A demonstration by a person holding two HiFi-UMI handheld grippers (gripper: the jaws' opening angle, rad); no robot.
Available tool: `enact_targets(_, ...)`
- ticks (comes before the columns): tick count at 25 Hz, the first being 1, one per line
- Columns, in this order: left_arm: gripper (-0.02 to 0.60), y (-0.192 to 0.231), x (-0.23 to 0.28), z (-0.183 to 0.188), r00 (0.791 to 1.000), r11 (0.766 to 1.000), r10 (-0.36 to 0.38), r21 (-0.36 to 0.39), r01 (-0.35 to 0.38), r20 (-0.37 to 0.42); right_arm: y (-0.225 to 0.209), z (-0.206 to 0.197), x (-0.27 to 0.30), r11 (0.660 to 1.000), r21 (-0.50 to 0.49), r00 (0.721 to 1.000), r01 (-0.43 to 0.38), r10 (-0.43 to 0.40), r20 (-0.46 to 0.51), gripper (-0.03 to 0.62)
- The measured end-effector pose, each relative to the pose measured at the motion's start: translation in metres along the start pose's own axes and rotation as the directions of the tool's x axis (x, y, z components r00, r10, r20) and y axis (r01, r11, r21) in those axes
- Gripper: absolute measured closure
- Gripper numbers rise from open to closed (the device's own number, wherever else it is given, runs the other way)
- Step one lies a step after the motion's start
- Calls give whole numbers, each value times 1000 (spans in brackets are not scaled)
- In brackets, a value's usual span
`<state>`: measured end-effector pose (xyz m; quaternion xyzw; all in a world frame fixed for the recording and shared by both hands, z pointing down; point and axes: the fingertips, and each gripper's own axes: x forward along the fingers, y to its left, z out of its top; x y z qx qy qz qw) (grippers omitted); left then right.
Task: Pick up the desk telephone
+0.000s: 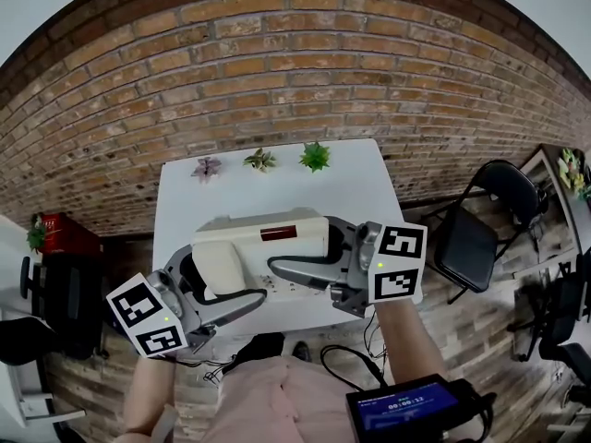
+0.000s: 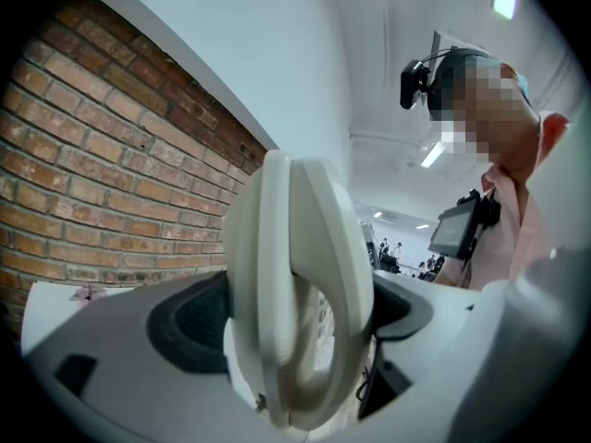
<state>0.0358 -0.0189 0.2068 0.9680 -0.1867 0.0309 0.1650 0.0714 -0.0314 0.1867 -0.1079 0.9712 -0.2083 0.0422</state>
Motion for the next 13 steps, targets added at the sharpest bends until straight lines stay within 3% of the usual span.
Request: enact_targets(13, 133, -2, -3, 2, 1000, 1000, 9, 7, -9, -11, 3, 2, 2, 1000, -6, 1000, 0, 0, 11, 356)
